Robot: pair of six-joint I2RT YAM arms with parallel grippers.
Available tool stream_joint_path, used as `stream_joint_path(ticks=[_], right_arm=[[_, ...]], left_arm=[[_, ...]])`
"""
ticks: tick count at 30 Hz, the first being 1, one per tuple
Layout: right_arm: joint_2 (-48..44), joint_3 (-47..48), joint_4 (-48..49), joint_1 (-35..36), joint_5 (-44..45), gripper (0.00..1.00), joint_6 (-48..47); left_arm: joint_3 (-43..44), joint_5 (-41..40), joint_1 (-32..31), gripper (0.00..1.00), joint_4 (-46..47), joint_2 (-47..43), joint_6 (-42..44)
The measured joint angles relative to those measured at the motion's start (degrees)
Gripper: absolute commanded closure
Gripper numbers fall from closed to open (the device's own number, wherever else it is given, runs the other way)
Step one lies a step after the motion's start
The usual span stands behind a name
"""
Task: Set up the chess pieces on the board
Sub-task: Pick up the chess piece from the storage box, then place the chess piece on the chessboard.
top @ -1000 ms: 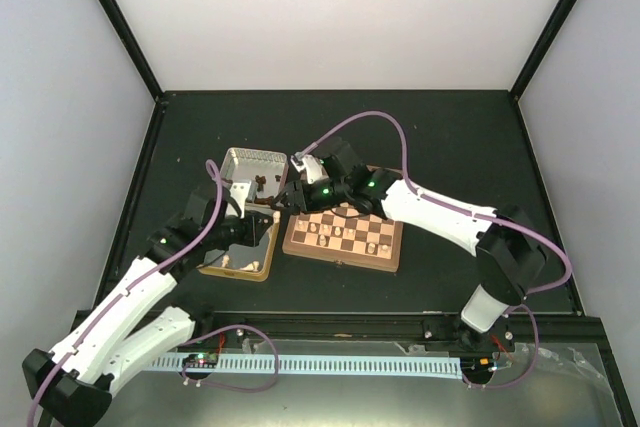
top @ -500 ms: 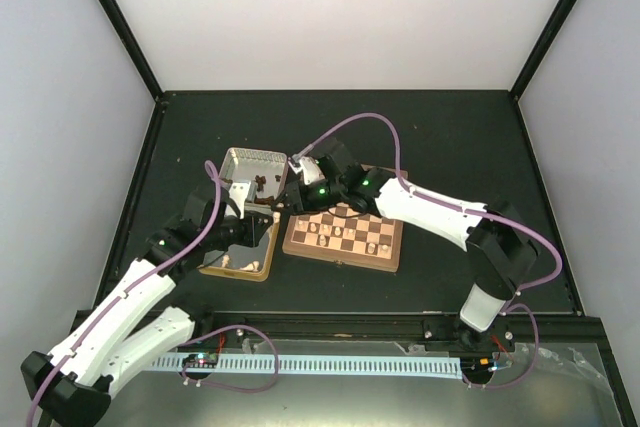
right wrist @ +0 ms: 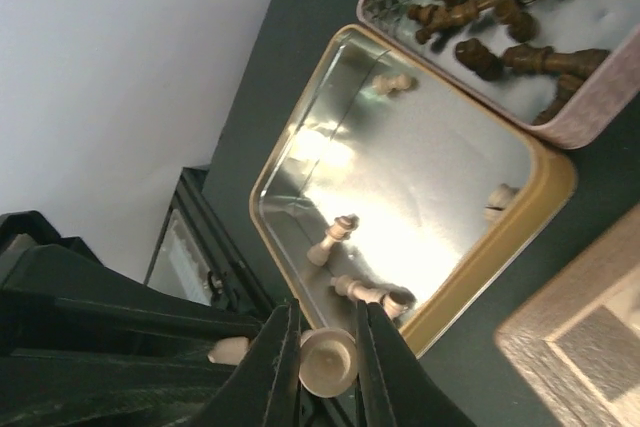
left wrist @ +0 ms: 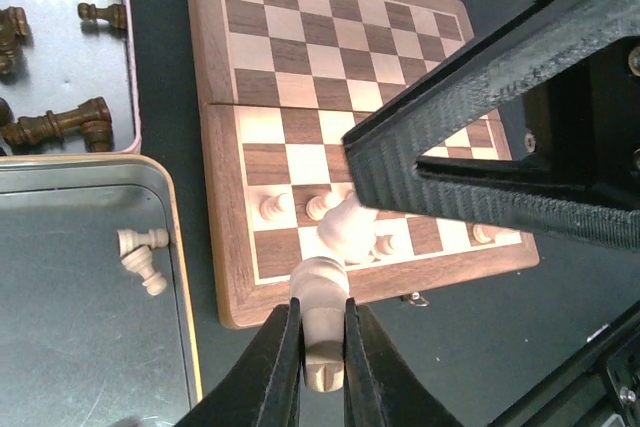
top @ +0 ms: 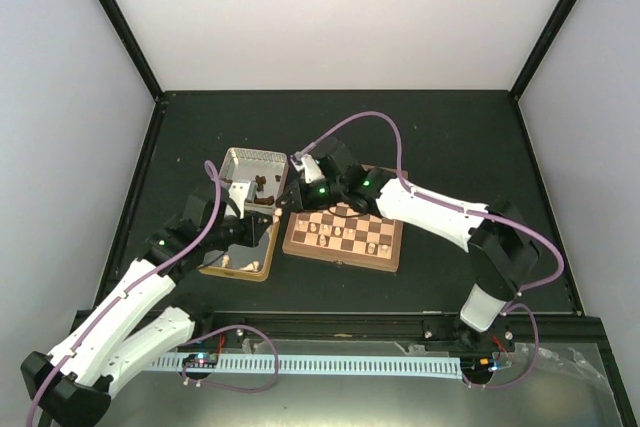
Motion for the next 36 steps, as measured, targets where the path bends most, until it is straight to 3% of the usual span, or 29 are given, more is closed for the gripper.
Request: stream_joint_path(ticks=[6,13,18,26,36], right_arm=[[-4.5,-2.7,-3.3,0.0,11.7,0.92,-2.4],[-14.8,-6.7,-11.5,-0.1,35.7,0.92,-7.5],[-18.0,-11.9,-15.3,-0.5,47.3,0.92,-9.5],[-17.6,-21.2,-17.4,-0.7,48.1,0.92,-10.2],[-18.1,-24.5,-16.6,-0.4,46.1,0.92,-11.3]], left_arm=[[0.0,-2.4,0.0,0.95,-0.3,0.1,-0.1],[0.8,-6.4,0.0,0.95,-1.6,2.2,-0.6],[1.4,-6.5,0.0,0.95,-1.6,4.2,-0.7],[1.4,-5.7,0.0,0.95,-1.5,5.7,-0.7],[1.4,-4.2,0.0,0.95,-1.4,6.9,-1.4]])
